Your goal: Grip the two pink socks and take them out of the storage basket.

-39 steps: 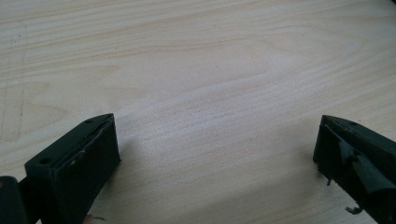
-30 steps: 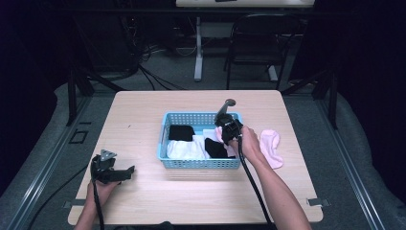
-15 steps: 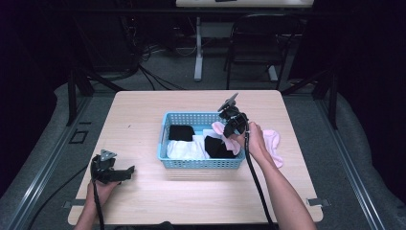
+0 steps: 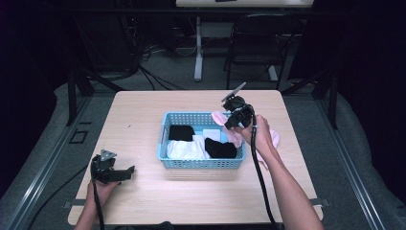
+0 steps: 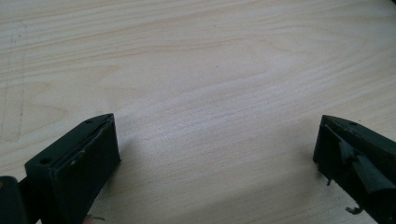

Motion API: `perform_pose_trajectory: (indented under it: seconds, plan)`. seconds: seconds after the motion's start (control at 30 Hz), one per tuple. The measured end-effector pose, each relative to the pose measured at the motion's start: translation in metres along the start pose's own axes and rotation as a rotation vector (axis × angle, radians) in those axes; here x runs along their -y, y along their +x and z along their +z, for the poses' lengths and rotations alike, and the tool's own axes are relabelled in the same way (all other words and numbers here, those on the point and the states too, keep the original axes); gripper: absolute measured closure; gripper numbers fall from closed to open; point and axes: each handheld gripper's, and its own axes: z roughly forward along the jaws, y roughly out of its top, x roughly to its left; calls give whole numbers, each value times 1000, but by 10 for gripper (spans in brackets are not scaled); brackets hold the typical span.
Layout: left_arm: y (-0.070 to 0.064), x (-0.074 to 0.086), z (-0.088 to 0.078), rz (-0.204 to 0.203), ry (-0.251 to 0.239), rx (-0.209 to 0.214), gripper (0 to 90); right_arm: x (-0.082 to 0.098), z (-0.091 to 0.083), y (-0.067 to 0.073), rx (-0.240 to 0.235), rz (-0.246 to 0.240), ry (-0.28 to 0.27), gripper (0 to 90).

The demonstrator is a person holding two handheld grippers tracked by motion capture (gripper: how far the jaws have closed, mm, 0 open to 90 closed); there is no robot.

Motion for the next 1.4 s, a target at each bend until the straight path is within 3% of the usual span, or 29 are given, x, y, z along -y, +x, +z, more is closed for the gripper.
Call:
perform_pose_trajectory:
  seconds: [0.23,0.6,0.73,0.83,1.03,1.2,1.27,1.4]
  plan:
    - [0,0,0,0,0,0,3,-3,-28,7,4,-26,-51,871]
    - [0,0,0,-1,-1,0,3,7,-69,1,40,-32,-113,872]
    - [0,0,0,-1,0,0,3,20,-85,-11,57,-11,-134,871]
    - [0,0,0,0,0,0,3,25,-90,-16,67,0,-136,871]
    - [0,0,0,-1,0,-2,3,45,-102,-40,83,57,-151,870]
    - [0,0,0,0,1,-2,3,64,-101,-61,99,112,-144,870]
    - [0,0,0,0,1,-2,3,66,-99,-64,99,113,-140,870]
    - [0,0,0,0,1,-2,3,74,-86,-75,99,137,-114,869]
